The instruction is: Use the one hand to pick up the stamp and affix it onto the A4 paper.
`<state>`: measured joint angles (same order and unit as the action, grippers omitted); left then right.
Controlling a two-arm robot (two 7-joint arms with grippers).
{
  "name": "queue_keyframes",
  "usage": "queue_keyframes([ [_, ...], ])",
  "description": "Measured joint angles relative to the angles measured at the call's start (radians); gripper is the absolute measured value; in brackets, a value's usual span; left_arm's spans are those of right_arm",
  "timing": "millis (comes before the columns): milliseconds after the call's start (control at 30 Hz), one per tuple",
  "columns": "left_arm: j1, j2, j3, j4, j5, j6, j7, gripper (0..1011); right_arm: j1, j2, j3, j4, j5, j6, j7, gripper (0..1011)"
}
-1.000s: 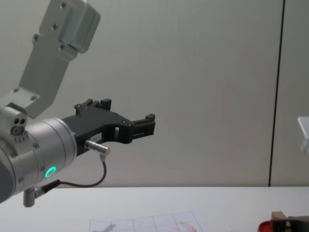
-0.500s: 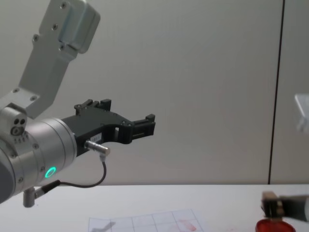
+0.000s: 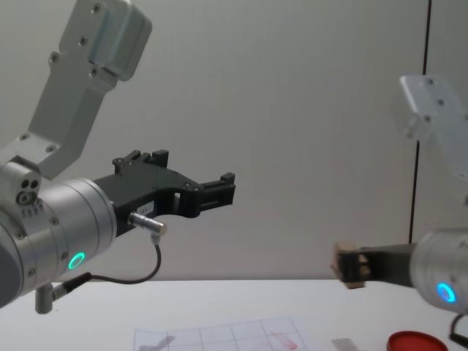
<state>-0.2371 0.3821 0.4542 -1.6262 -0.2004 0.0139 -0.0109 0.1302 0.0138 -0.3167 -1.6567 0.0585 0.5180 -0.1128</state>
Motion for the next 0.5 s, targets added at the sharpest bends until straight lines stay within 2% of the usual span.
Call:
queue_keyframes([
  [300,0.000,0.000,0.000,0.000,0.000,0.000,0.000,1001,0.021,-0.037,-0.028,0.032,-0.022,0.056,0.041,214],
  [500,0.000,0.000,0.000,0.000,0.000,0.000,0.000,1001,0.052,-0.067,-0.040,0.109,-0.041,0.085,0.053,214],
])
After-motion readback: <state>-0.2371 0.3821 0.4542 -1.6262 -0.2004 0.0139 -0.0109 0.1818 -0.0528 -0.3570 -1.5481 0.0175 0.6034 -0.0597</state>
